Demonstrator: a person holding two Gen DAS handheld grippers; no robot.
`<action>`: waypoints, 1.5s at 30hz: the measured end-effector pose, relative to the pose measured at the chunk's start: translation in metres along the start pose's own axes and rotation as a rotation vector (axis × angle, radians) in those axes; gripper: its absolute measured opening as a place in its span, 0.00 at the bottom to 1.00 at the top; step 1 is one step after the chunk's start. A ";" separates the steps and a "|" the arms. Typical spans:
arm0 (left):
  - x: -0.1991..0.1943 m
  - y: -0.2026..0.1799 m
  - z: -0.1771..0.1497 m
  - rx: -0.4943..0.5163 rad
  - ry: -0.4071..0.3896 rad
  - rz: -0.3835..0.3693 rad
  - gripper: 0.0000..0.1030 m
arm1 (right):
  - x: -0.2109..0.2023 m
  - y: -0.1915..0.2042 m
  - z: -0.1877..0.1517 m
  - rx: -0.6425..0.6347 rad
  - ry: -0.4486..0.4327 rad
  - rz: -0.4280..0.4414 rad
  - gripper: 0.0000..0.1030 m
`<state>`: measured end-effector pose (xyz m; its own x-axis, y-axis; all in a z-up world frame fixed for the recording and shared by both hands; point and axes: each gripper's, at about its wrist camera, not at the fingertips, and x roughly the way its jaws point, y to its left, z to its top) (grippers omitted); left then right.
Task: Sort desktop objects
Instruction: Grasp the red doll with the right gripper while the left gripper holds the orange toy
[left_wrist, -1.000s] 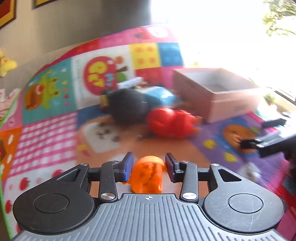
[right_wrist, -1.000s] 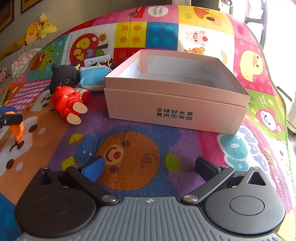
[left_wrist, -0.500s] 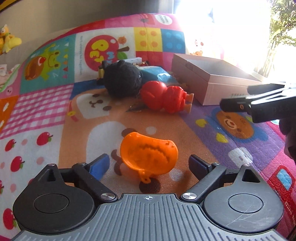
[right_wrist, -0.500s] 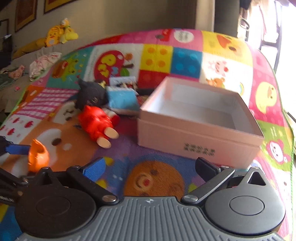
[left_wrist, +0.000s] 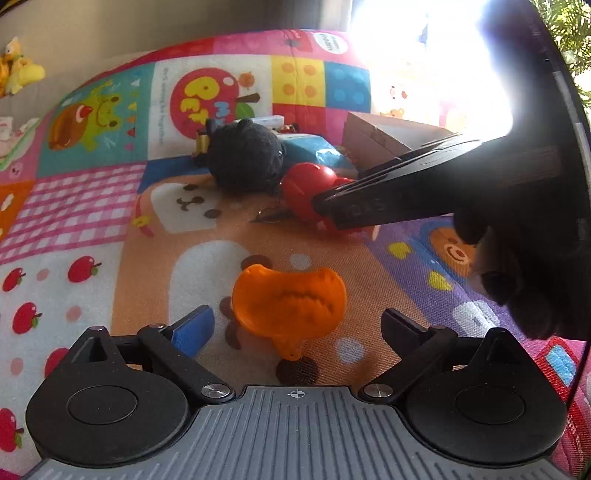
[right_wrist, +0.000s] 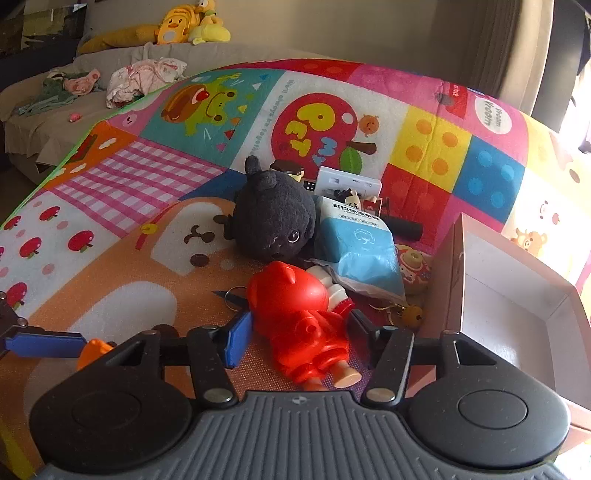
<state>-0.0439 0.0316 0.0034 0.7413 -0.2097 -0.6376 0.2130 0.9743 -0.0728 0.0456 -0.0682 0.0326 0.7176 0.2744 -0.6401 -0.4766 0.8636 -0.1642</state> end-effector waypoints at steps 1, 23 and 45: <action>0.000 0.000 0.000 0.001 0.001 0.000 0.97 | -0.007 -0.003 -0.002 0.012 0.005 0.020 0.45; 0.006 -0.012 0.001 0.064 0.033 0.050 1.00 | -0.119 -0.194 -0.089 0.698 -0.142 -0.278 0.73; -0.001 -0.007 -0.004 0.091 0.040 0.020 1.00 | -0.041 -0.174 -0.039 0.469 -0.088 -0.194 0.57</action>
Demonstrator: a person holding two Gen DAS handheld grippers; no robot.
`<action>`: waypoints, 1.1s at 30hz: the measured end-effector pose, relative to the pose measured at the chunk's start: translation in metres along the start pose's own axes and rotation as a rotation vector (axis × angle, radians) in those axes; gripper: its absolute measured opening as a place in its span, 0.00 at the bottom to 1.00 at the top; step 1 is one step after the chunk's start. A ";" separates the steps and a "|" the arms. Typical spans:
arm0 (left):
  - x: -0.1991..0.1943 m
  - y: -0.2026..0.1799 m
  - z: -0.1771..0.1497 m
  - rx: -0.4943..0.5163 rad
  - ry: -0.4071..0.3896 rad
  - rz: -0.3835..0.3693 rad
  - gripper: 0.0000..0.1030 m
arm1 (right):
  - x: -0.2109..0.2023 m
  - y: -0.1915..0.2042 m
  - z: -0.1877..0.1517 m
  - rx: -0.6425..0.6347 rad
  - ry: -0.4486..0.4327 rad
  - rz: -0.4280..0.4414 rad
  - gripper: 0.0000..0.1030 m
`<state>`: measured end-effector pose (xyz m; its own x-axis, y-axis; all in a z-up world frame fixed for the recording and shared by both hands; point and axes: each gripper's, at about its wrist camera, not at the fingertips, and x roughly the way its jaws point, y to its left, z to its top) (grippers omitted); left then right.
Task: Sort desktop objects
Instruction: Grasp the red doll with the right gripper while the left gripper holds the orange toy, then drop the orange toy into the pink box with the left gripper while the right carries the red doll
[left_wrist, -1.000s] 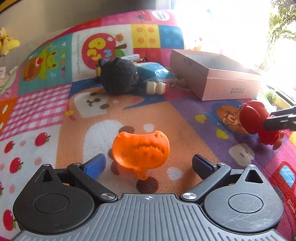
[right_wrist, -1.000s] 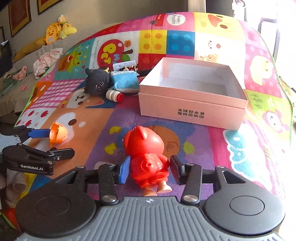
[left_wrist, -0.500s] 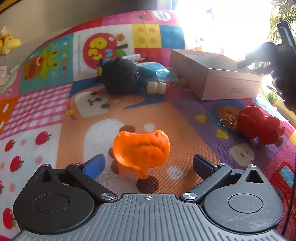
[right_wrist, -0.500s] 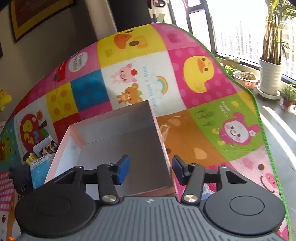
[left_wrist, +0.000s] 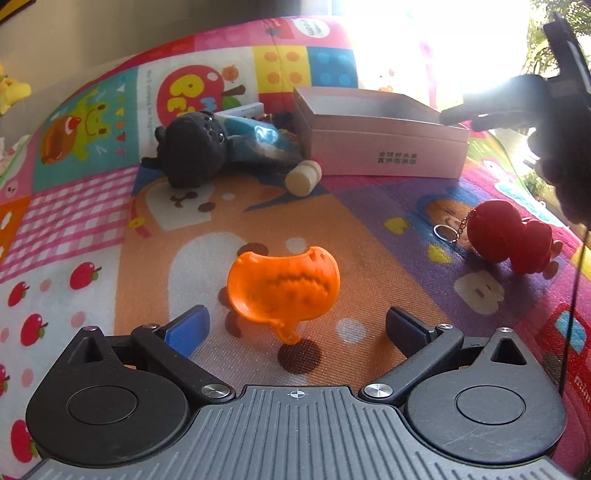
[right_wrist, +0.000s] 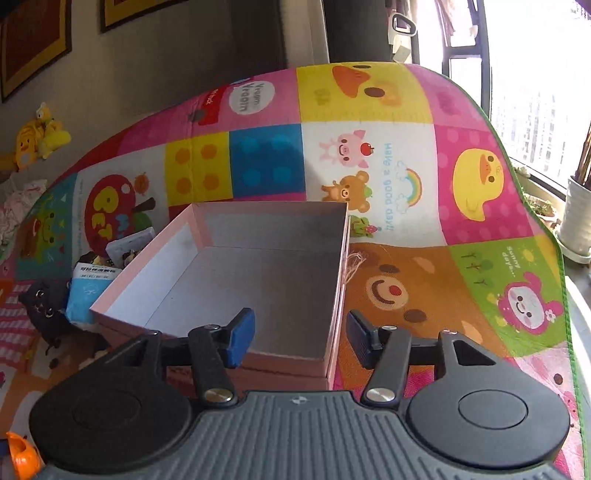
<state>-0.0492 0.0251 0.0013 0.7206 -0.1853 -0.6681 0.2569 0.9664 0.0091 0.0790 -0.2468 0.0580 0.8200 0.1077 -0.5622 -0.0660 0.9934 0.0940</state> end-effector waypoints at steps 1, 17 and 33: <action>-0.001 0.000 0.000 -0.001 -0.001 0.001 1.00 | -0.017 -0.001 -0.007 -0.031 -0.014 0.017 0.63; -0.001 0.000 0.001 -0.017 -0.001 0.025 1.00 | -0.094 0.054 -0.093 -0.193 0.187 0.307 0.72; 0.000 0.004 0.007 -0.047 -0.010 0.054 1.00 | -0.077 0.069 -0.094 -0.130 0.233 0.325 0.52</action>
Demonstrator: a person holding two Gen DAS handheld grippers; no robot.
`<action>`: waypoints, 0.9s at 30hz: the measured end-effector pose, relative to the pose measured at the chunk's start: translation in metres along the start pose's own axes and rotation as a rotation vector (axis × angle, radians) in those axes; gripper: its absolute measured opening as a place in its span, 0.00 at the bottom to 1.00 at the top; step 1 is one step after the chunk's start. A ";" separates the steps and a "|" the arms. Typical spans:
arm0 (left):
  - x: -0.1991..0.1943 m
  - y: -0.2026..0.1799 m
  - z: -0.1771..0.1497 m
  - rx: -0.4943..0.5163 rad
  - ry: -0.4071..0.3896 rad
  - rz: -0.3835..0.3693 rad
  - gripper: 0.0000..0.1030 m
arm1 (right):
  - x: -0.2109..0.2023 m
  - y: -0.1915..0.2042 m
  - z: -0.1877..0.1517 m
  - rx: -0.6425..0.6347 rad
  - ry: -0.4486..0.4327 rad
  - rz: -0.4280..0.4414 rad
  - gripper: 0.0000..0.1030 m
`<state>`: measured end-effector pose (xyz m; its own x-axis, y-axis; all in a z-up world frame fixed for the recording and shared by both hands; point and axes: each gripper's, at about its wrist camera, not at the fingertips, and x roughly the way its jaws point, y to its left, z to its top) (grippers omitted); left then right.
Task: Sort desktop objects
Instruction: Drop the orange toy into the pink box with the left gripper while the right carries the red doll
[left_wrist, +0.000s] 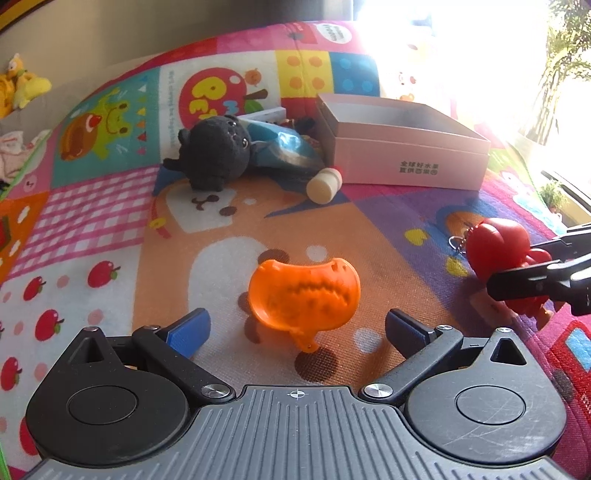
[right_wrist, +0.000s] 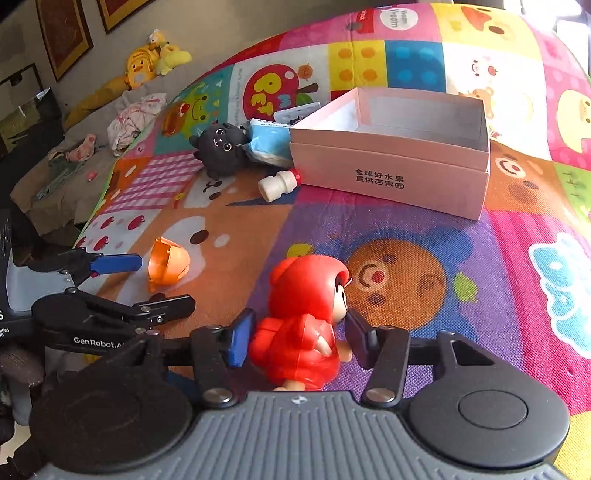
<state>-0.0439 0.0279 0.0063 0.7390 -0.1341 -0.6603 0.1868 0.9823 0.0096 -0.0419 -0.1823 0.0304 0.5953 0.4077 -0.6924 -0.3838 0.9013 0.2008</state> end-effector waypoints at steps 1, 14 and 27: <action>0.001 -0.001 0.001 0.001 0.000 -0.002 0.99 | -0.001 0.001 -0.001 -0.011 -0.002 -0.008 0.52; -0.002 -0.021 0.008 0.109 -0.024 -0.001 0.63 | -0.014 -0.001 -0.008 -0.027 0.017 -0.009 0.52; -0.026 -0.059 0.153 0.236 -0.386 -0.051 0.64 | -0.130 -0.035 0.085 -0.011 -0.337 -0.100 0.51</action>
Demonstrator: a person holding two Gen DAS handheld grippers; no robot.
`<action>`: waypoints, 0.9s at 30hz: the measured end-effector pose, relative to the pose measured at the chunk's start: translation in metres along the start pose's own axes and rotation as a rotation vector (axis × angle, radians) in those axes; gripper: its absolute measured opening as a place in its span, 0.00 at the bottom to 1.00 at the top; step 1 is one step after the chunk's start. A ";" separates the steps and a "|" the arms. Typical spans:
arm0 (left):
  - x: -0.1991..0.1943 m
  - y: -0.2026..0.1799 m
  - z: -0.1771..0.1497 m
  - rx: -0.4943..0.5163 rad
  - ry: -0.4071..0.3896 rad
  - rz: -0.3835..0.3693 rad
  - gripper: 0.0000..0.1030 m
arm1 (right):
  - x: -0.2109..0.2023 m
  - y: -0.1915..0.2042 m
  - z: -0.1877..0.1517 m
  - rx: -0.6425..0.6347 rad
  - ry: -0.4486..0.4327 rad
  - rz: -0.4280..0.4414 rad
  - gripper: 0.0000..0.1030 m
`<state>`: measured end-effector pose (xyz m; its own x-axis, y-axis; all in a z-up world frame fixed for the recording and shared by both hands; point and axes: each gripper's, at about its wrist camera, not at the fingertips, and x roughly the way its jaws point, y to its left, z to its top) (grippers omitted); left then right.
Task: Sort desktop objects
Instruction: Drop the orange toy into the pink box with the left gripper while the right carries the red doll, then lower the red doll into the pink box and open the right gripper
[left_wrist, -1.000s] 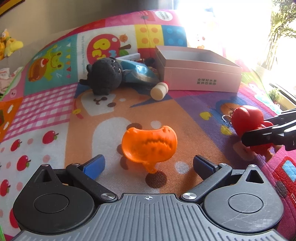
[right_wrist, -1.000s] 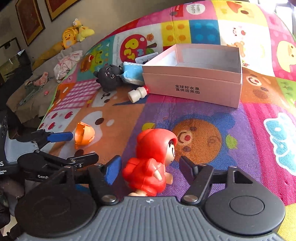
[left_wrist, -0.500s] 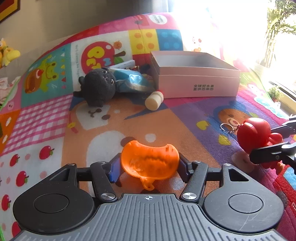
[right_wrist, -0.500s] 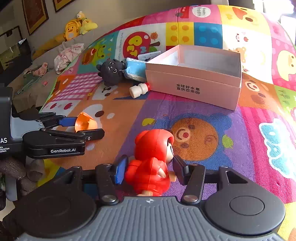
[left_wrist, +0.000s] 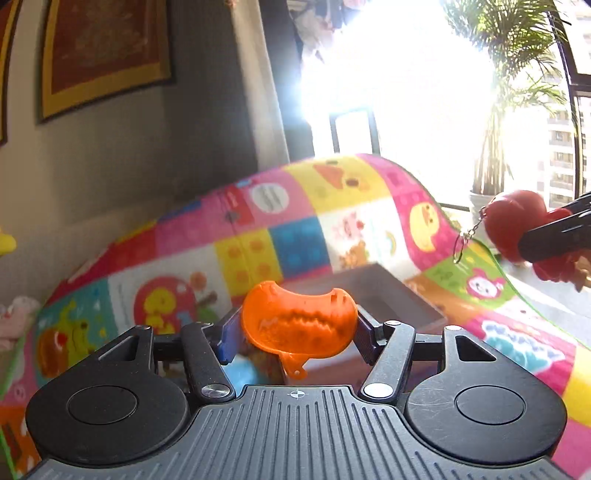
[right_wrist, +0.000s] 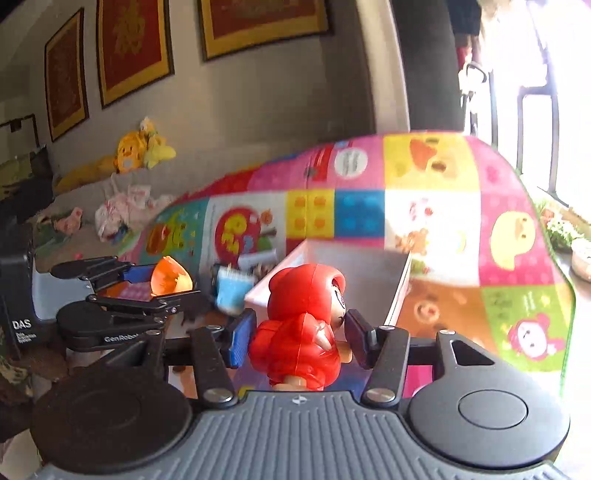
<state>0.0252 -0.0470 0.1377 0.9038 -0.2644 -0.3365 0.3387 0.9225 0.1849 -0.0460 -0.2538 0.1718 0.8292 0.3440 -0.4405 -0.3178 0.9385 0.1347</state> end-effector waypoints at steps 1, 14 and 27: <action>0.015 -0.002 0.009 -0.006 -0.007 -0.002 0.63 | -0.002 -0.003 0.011 0.004 -0.033 -0.016 0.51; 0.095 -0.014 -0.031 -0.114 0.112 -0.104 0.92 | 0.046 -0.045 0.032 0.088 -0.003 -0.126 0.51; 0.007 0.036 -0.118 -0.190 0.247 0.063 0.97 | 0.186 -0.057 0.037 0.250 0.180 -0.140 0.52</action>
<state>0.0128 0.0176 0.0329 0.8224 -0.1505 -0.5486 0.2082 0.9771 0.0440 0.1434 -0.2419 0.1147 0.7552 0.2214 -0.6169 -0.0652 0.9619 0.2654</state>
